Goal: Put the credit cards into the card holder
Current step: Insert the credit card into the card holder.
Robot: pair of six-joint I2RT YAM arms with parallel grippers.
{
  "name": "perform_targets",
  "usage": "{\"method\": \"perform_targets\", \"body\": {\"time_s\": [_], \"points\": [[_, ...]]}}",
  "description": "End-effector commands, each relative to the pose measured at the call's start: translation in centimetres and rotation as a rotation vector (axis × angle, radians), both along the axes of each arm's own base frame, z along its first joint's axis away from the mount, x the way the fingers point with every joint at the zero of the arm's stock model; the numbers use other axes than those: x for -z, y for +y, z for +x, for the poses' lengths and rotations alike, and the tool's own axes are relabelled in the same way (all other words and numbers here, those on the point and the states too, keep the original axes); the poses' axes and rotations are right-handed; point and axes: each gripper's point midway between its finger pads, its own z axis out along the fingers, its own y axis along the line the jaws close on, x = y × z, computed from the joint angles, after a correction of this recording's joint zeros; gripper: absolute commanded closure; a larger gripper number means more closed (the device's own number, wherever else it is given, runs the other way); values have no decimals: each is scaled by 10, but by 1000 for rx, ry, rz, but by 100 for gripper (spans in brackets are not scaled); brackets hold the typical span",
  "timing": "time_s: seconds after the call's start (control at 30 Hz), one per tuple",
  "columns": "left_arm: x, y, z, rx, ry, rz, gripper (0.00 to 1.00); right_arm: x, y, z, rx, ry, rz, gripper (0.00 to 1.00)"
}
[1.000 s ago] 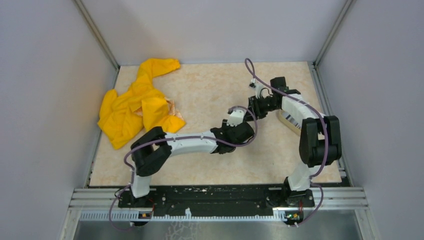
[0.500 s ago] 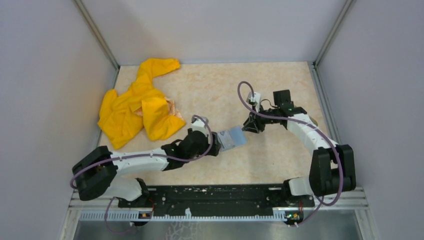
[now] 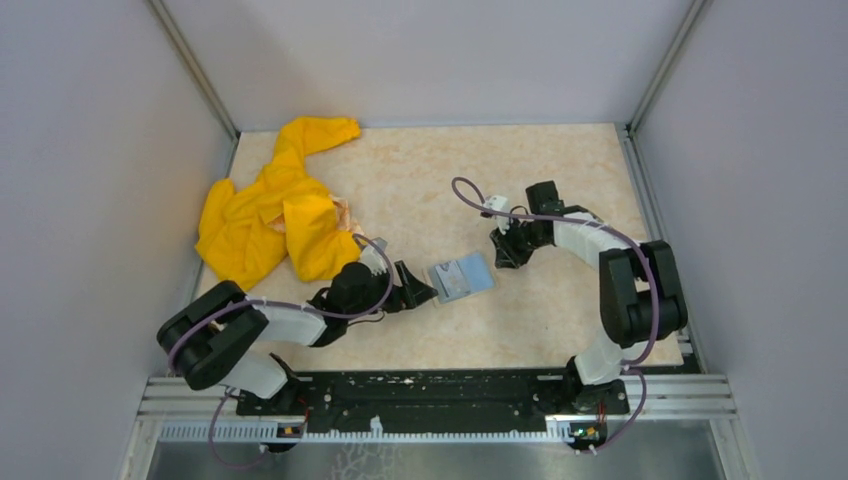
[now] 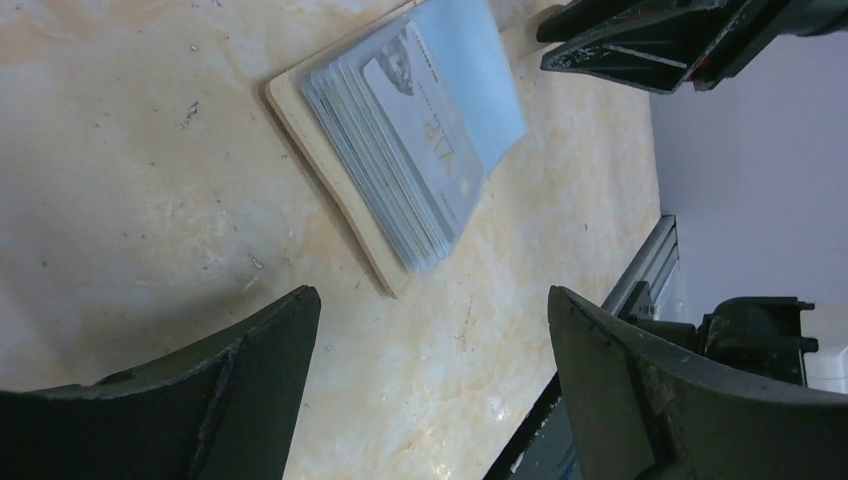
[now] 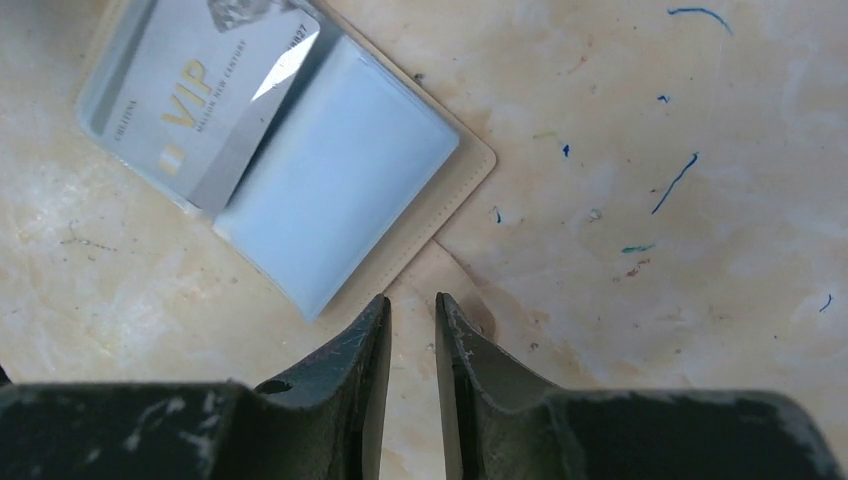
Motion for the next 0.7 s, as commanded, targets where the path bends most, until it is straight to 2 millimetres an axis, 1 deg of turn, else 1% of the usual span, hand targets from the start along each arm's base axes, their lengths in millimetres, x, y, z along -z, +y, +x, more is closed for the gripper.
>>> {"method": "perform_targets", "body": {"time_s": [0.0, 0.17, 0.3, 0.53, 0.67], "points": [[-13, -16, 10, 10, 36, -110, 10, -4, -3, 16, 33, -24, -48, 77], [12, -18, 18, -28, 129, -53, 8, 5, -5, 13, 34, 9, -69, 79], [22, -25, 19, -18, 166, -46, 8, 12, -5, 10, 29, 34, -83, 80], [33, -26, 24, -34, 177, -35, 9, 24, 1, 3, 1, 73, -114, 82], [28, -32, 24, -5, 149, -60, 10, 30, 3, -1, -13, 96, -130, 83]]}}
